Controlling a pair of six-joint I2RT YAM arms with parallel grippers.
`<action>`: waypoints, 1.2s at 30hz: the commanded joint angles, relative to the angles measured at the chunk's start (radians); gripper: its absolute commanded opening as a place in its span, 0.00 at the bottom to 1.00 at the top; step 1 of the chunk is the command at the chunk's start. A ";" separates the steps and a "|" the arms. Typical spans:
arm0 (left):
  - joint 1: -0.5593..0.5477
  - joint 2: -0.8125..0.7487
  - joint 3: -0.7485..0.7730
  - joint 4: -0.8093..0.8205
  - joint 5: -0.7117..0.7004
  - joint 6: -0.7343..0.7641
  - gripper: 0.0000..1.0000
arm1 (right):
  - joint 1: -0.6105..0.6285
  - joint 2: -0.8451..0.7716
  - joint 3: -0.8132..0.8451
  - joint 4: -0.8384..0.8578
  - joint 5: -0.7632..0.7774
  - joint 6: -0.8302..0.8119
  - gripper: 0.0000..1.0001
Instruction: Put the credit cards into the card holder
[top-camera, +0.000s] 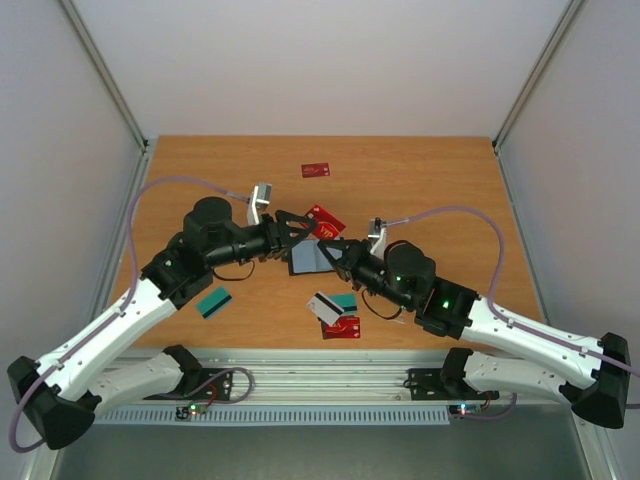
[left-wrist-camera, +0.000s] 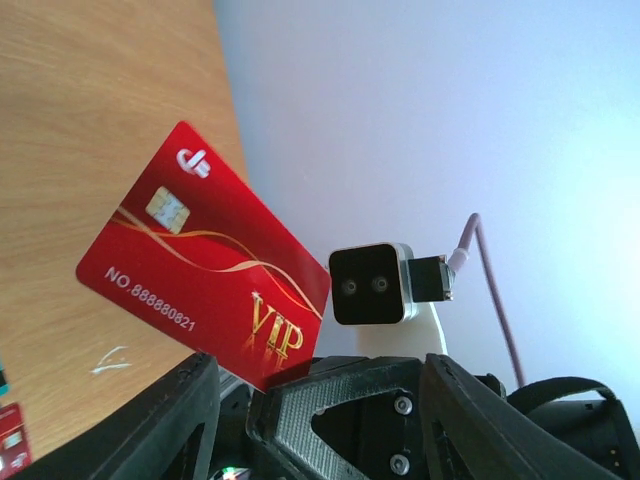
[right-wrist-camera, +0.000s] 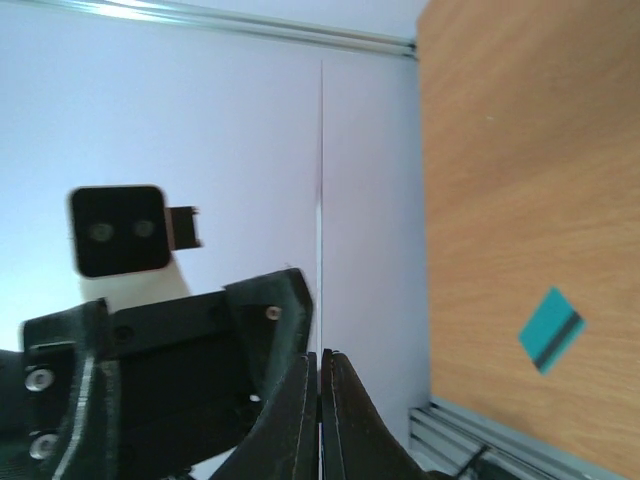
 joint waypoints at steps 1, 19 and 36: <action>0.005 0.012 -0.009 0.149 0.016 -0.070 0.55 | -0.005 0.018 0.027 0.186 0.059 -0.013 0.01; 0.005 -0.021 -0.056 0.242 -0.150 -0.115 0.28 | -0.005 0.134 0.015 0.440 0.059 0.014 0.01; 0.007 -0.011 -0.084 0.344 -0.175 -0.134 0.18 | -0.005 0.170 0.026 0.468 0.034 0.038 0.01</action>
